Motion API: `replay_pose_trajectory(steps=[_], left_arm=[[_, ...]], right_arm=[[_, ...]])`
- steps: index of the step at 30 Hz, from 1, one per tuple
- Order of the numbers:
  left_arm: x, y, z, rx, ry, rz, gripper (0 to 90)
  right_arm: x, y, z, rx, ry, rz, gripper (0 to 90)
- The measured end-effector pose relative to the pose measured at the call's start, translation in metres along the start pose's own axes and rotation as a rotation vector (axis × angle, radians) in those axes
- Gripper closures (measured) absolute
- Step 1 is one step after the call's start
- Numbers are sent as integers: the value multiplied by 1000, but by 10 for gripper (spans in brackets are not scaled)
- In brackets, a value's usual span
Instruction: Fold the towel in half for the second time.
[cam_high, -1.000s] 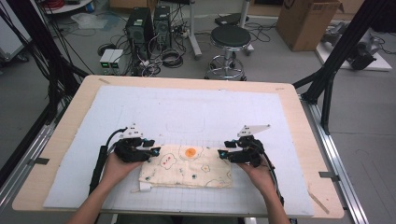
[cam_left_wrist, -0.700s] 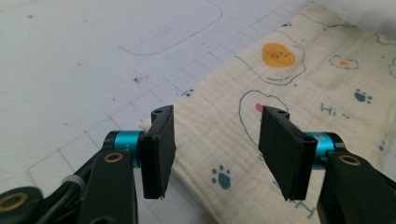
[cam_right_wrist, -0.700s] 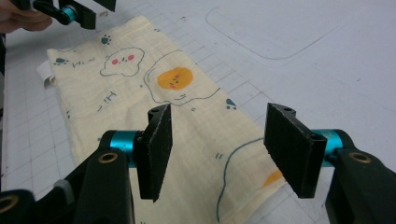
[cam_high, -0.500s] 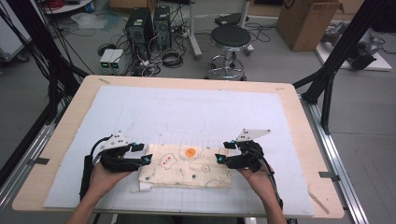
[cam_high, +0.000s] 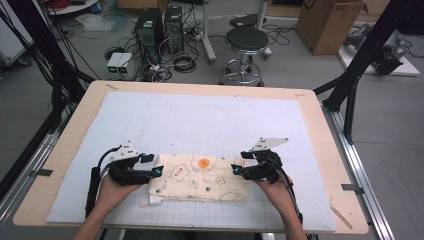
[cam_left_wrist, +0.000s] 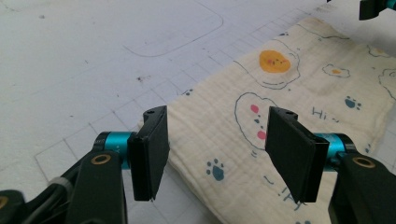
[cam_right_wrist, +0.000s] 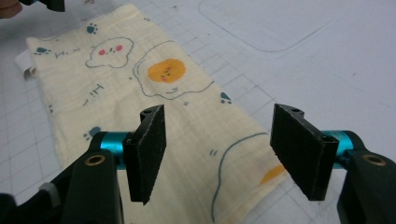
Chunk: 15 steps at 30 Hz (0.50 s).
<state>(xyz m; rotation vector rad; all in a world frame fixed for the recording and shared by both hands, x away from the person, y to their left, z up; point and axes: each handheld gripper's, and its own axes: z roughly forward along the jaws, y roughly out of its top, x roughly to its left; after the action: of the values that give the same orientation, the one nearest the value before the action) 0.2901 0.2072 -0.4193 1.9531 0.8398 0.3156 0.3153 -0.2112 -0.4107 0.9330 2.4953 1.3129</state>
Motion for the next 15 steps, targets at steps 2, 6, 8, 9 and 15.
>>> replay_pose_trajectory(steps=[2, 6, 8, 9, 15], left_arm=[[2, 0, 2, -1, 10, -6, 399], [10, 0, 8, -6, 56, -24, 493], [15, 0, 12, 6, 71, -45, 534], [18, 0, 15, 12, 74, -53, 545], [27, 6, 31, 37, 81, -78, 565]], right_arm=[[-3, 0, 1, 5, -4, 3, 359], [-9, 0, 5, 16, -21, 8, 380], [-12, -1, 7, 28, -31, 16, 399], [-13, -1, 9, 33, -37, 12, 402], [-20, -4, 12, 50, -69, 34, 433]])
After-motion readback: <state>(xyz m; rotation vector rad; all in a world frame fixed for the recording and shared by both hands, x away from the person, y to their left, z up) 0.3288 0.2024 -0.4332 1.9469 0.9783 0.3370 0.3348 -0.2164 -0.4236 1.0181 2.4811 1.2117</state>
